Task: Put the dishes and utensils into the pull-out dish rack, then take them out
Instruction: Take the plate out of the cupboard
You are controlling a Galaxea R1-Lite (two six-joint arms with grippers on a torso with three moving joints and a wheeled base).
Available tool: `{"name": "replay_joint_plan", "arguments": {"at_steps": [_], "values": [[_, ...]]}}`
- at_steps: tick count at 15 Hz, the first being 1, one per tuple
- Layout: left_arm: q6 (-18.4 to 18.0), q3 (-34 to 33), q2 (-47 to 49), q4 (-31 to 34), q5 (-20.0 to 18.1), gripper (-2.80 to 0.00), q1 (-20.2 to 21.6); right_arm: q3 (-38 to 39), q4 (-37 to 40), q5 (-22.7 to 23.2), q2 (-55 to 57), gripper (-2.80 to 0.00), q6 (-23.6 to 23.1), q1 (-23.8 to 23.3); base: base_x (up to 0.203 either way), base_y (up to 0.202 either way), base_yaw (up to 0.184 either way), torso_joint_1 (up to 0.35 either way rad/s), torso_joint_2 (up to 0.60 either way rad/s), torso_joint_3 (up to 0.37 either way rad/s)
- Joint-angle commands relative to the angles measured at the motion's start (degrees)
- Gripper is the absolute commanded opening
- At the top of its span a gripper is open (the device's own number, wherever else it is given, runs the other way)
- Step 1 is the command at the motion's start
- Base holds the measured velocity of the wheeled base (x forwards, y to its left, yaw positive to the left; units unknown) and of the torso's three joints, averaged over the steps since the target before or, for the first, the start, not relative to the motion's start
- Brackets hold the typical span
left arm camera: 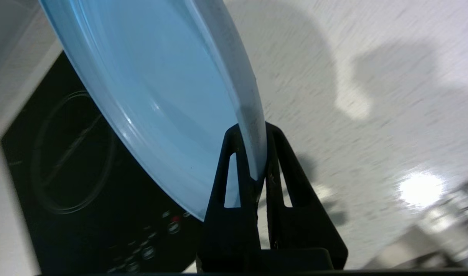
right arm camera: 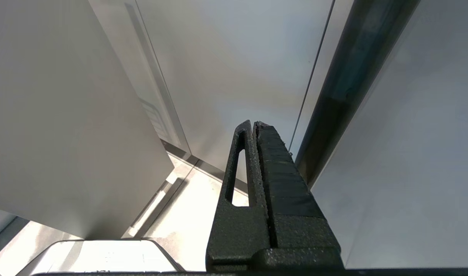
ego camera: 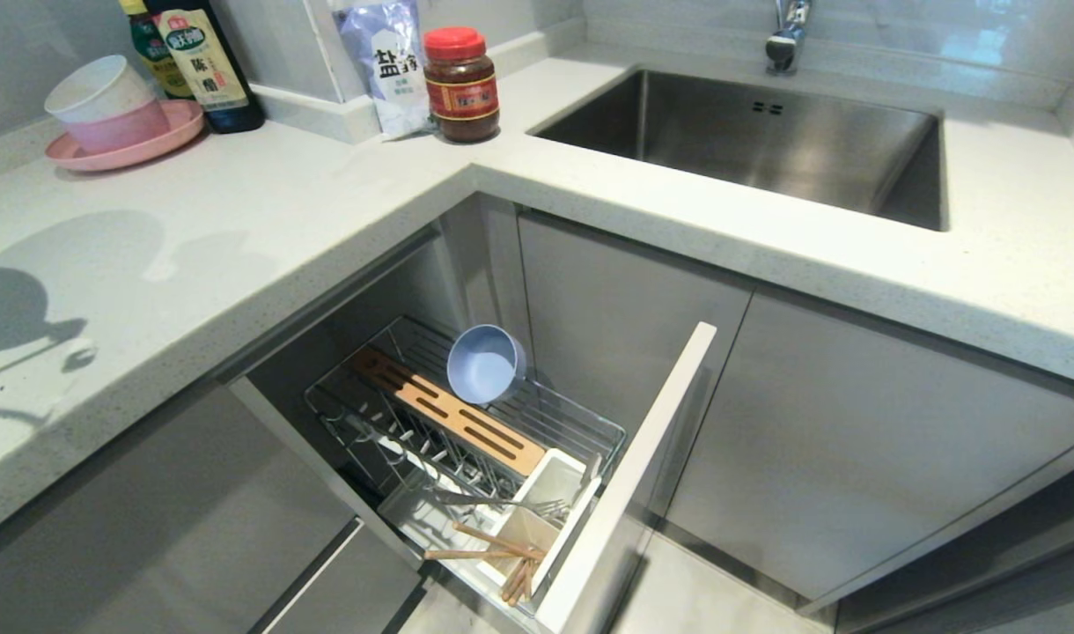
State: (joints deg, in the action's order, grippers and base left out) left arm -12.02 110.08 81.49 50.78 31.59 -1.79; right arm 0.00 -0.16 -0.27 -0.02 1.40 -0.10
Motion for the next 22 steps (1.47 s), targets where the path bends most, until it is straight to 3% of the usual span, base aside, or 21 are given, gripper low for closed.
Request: {"name": "replay_joint_plan", "arguments": {"at_steps": [1,5,11,22], "values": [[-1.21,0.49,2.92,1.65,0.75,-2.8,0.03,0.09,-0.02,0.0,-0.24,-2.8,0.0,0.01,0.0,0.0,0.0,0.0,0.0,0.0],[-3.21,0.57,5.71,7.54,0.83,-2.8,0.0,0.09,-0.02,0.0,-0.24,-2.8,0.0,0.01,0.0,0.0,0.0,0.0,0.0,0.0],[-7.67,0.84,9.3,8.63,3.75,-2.8,-0.05,0.09,-0.02,0.0,-0.24,-2.8,0.0,0.01,0.0,0.0,0.0,0.0,0.0,0.0],[-8.93,0.84,14.53,10.27,7.05,-2.8,-3.43,0.09,-0.02,0.0,-0.16,-2.8,0.0,0.01,0.0,0.0,0.0,0.0,0.0,0.0]]}}
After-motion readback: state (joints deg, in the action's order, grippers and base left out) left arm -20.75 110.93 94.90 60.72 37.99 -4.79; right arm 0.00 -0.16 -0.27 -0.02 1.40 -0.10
